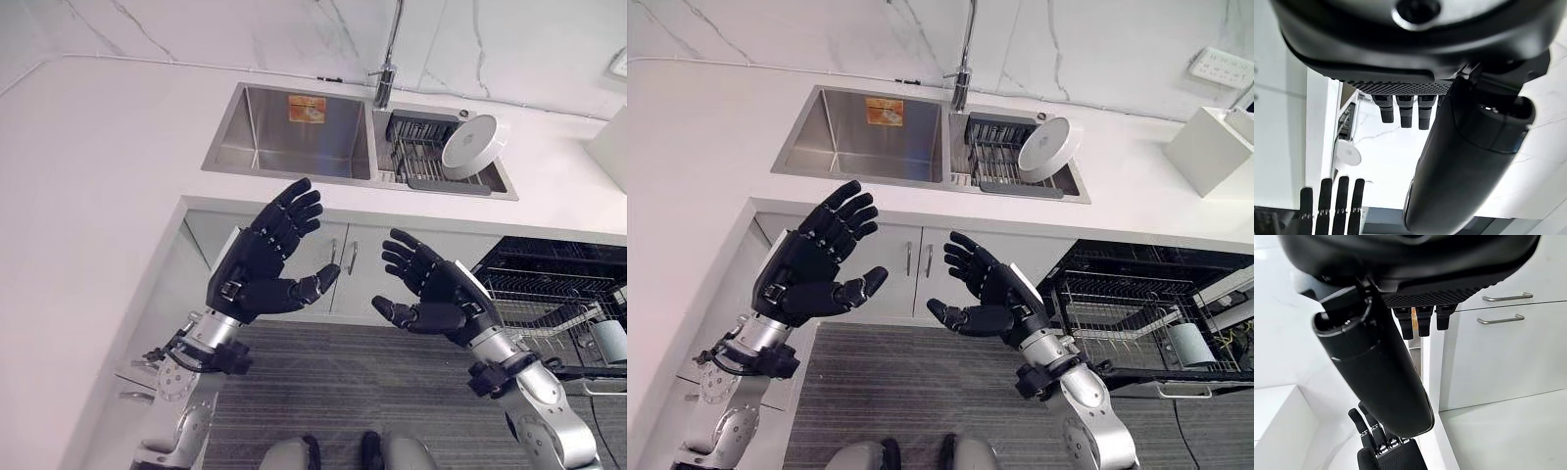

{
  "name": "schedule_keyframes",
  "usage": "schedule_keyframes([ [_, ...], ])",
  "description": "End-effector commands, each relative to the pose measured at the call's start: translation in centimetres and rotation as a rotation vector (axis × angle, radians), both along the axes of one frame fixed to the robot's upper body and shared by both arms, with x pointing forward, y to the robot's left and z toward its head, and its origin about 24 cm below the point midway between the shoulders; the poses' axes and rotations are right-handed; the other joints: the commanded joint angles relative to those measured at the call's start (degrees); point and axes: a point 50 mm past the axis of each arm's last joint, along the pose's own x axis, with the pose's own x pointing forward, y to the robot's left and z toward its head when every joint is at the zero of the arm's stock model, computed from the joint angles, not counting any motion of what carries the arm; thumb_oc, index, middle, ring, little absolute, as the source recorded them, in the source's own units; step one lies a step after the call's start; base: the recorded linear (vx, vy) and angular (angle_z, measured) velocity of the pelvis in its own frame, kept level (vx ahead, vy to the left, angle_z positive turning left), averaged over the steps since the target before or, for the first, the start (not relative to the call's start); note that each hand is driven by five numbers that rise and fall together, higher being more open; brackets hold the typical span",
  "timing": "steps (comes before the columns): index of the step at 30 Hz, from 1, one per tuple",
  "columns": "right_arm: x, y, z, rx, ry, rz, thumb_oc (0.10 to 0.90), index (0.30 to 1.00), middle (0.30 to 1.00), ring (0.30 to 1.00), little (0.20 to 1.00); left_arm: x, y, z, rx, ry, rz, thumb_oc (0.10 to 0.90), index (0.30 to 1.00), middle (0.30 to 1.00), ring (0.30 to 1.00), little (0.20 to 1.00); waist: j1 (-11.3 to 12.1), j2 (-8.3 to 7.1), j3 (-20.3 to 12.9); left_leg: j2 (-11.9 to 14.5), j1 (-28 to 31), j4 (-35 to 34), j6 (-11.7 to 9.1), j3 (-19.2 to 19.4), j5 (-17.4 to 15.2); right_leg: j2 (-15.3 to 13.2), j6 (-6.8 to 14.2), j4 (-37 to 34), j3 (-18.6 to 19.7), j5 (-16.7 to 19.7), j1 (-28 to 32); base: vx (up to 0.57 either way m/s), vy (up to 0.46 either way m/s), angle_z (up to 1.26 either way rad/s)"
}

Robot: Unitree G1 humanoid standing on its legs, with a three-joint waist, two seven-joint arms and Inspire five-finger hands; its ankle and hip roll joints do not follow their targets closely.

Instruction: Place the dishes in the dishwasher.

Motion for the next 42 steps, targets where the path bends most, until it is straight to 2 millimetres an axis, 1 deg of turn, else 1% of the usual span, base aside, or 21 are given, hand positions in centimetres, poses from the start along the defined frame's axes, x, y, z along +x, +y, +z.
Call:
schedule_keyframes([
  [1,0.6,0.6,5.7,0.061,-0.342,0.033,0.800,0.900,0.900,0.900,0.900,-0.8,-1.4,5.2,0.027,-0.300,-0.032,0.800,0.900,0.900,0.900,0.900,-2.21,-0.64,-1.49,2.47,4.28,-3.89,-5.20,-2.93,-4.62,-1.58,4.26,-5.25,3.46,0.65,1.69,0.15,-0.238,-0.16],
  [5,0.5,0.7,6.4,0.095,-0.377,0.029,0.800,0.900,0.900,0.900,0.900,-1.1,-1.3,4.9,0.042,-0.285,-0.011,0.800,0.900,0.900,0.900,0.900,-1.79,-1.11,-2.51,2.70,5.23,-3.89,-5.56,-2.00,-5.44,-2.53,4.90,-5.25,3.32,0.41,1.08,0.15,-0.267,0.17],
  [7,0.5,0.9,7.3,0.142,-0.440,0.017,0.800,0.900,0.900,0.900,0.900,-1.3,-1.3,4.6,0.047,-0.273,-0.007,0.800,0.900,0.900,0.900,0.900,-1.46,-1.01,-3.18,3.88,6.23,-3.89,-6.07,-1.05,-5.84,-2.16,5.03,-5.25,3.20,-0.98,1.69,0.19,-0.345,0.08],
  [10,0.3,1.3,7.9,0.070,-0.489,0.044,0.800,0.900,0.900,0.900,0.900,-1.5,-1.2,4.7,0.046,-0.264,-0.020,0.800,0.900,0.900,0.900,0.900,-1.48,-0.71,-3.37,5.52,6.93,-3.89,-7.00,-1.34,-5.17,-0.82,3.96,-5.25,3.41,-2.40,2.80,0.15,-0.331,-0.02],
  [13,0.4,1.2,8.3,0.053,-0.497,0.036,0.800,0.900,0.900,0.900,0.900,-1.5,-1.2,4.7,0.029,-0.253,-0.041,0.800,0.900,0.900,0.900,0.900,-1.46,-0.60,-3.36,6.97,7.33,-3.89,-7.86,-1.80,-4.59,0.26,2.85,-5.25,3.11,-3.12,3.28,0.14,-0.394,0.05],
  [14,0.3,0.8,8.4,0.061,-0.493,0.026,0.800,0.900,0.900,0.900,0.900,-1.6,-1.1,4.6,0.035,-0.255,-0.038,0.800,0.900,0.900,0.900,0.900,-2.00,-0.57,-3.66,7.99,7.95,-3.89,-8.87,-2.47,-4.13,1.95,1.62,-5.25,3.54,-3.70,3.55,0.16,-0.472,0.01],
  [16,0.2,0.5,8.2,0.082,-0.477,0.033,0.800,0.900,0.900,0.900,0.900,-1.6,-0.8,4.4,0.006,-0.241,-0.051,0.800,0.900,0.900,0.900,0.900,-2.44,-0.70,-3.95,8.55,8.67,-3.89,-9.52,-2.70,-3.57,3.05,0.53,-5.25,3.92,-4.15,4.01,0.19,-0.528,-0.02],
  [17,0.0,0.4,7.9,0.078,-0.464,0.040,0.800,0.900,0.900,0.900,0.900,-1.8,-0.7,4.3,-0.012,-0.244,-0.063,0.800,0.900,0.900,0.900,0.900,-2.69,-1.03,-4.20,8.46,9.56,-3.89,-9.93,-2.83,-2.87,3.66,-0.42,-5.25,4.41,-4.51,4.45,0.23,-0.614,0.01],
  [18,-0.1,0.3,7.5,0.093,-0.439,0.047,0.800,0.900,0.900,0.900,0.900,-2.2,-0.7,4.4,-0.028,-0.269,-0.070,0.800,0.900,0.900,0.900,0.900,-2.39,-1.72,-4.23,7.35,10.35,-3.89,-9.98,-3.37,0.07,3.82,-1.31,-5.25,5.27,-5.03,4.96,0.21,-0.554,0.05],
  [19,-0.1,0.3,7.3,0.102,-0.431,0.056,0.800,0.900,0.900,0.900,0.900,-2.5,-0.5,4.7,-0.046,-0.311,-0.060,0.800,0.900,0.900,0.900,0.900,-2.10,-2.48,-4.01,5.58,10.31,-1.58,-9.38,-3.29,0.65,3.48,-1.92,-5.25,5.82,-5.36,5.49,0.15,-0.425,-0.14],
  [21,-0.2,0.5,7.2,0.125,-0.433,0.055,0.800,0.900,0.900,0.900,0.900,-2.8,-0.5,5.3,-0.067,-0.371,-0.055,0.800,0.900,0.900,0.900,0.900,-1.79,-2.40,-3.72,3.65,9.07,-3.34,-8.18,-3.47,-0.85,3.51,-1.75,-5.25,5.37,-5.50,5.88,0.08,-0.186,-0.16],
  [22,-0.2,0.6,7.2,0.146,-0.440,0.060,0.800,0.900,0.900,0.900,0.900,-3.0,-0.4,5.6,-0.068,-0.402,-0.043,0.800,0.900,0.900,0.900,0.900,-1.75,-1.56,-3.44,3.39,8.10,-3.89,-8.13,-4.11,-1.74,4.17,-1.49,-5.25,4.82,-5.66,6.06,0.03,-0.030,-0.04],
  [23,-0.2,0.7,7.2,0.149,-0.442,0.061,0.800,0.900,0.900,0.900,0.900,-3.0,-0.4,5.6,-0.069,-0.408,-0.040,0.800,0.900,0.900,0.900,0.900,-1.83,-1.19,-3.42,3.43,7.55,-3.89,-8.26,-4.35,-1.81,4.42,-1.43,-5.25,4.54,-5.75,6.07,0.03,0.000,0.15],
  [24,-0.2,0.9,7.4,0.176,-0.462,0.080,0.800,0.900,0.900,0.900,0.900,-3.1,-0.5,5.8,-0.080,-0.428,-0.030,0.800,0.900,0.900,0.900,0.900,-1.88,-0.19,-3.24,3.60,5.86,-3.89,-8.82,-4.59,-1.59,5.11,-1.24,-5.25,3.86,-6.08,6.17,0.04,0.027,0.31],
  [25,-0.6,1.0,8.3,0.239,-0.547,0.089,0.800,0.900,0.900,0.900,0.900,-2.9,-0.6,6.1,-0.113,-0.449,-0.020,0.800,0.900,0.900,0.900,0.900,-1.80,1.25,-2.95,4.56,1.37,-3.89,-10.33,-3.77,0.58,6.13,-1.15,-5.25,2.43,-7.19,7.01,0.07,0.038,0.53],
  [28,-0.8,1.1,8.9,0.282,-0.584,0.092,0.800,0.900,0.900,0.900,0.900,-2.6,-0.8,6.3,-0.142,-0.470,-0.007,0.800,0.900,0.900,0.900,0.900,-0.93,2.18,-2.71,4.56,-3.87,-3.89,-11.25,-4.61,3.13,7.25,-1.58,-5.25,1.86,-8.90,8.79,0.12,0.084,0.54],
  [29,-0.7,1.4,8.9,0.283,-0.576,0.113,0.800,0.900,0.900,0.900,0.900,-2.7,-0.8,6.4,-0.155,-0.473,0.005,0.800,0.900,0.900,0.900,0.900,-0.45,2.17,-2.74,4.11,-4.54,-3.89,-10.67,-5.17,3.33,7.40,-1.92,-5.25,2.23,-9.82,9.52,0.14,0.131,-0.03],
  [33,-0.9,1.4,7.9,0.258,-0.536,0.133,0.800,0.900,0.900,0.900,0.900,-2.8,-0.4,6.1,-0.154,-0.455,0.034,0.800,0.900,0.900,0.900,0.900,-0.42,2.04,-3.14,4.13,-3.18,-3.89,-9.79,-5.44,2.11,7.42,-1.94,-5.25,2.09,-10.47,10.51,0.15,0.161,-0.42],
  [35,-1.2,1.0,7.6,0.252,-0.533,0.109,0.800,0.900,0.900,0.900,0.900,-2.6,-0.4,6.0,-0.151,-0.444,0.030,0.800,0.900,0.900,0.900,0.900,-0.81,1.33,-3.51,4.71,-1.87,-3.89,-9.33,-3.56,1.31,7.10,-1.88,-5.25,1.04,-10.46,11.20,0.20,0.158,-0.55],
  [39,-1.1,0.7,7.6,0.259,-0.539,0.085,0.800,0.900,0.900,0.900,0.900,-2.5,-0.5,6.0,-0.138,-0.435,0.024,0.800,0.900,0.900,0.900,0.900,-0.54,0.69,-3.38,3.96,-1.26,-3.89,-8.82,-4.10,0.91,6.88,-1.83,-5.25,1.25,-10.14,11.55,0.13,0.101,0.00],
  [42,-1.2,0.8,7.7,0.262,-0.543,0.070,0.800,0.900,0.900,0.900,0.900,-2.4,-0.4,6.0,-0.116,-0.422,0.026,0.800,0.900,0.900,0.900,0.900,-0.02,0.15,-3.23,2.76,-0.44,-3.89,-7.74,-4.44,0.32,6.24,-1.22,-5.25,1.37,-9.62,12.09,0.16,0.140,0.11],
])
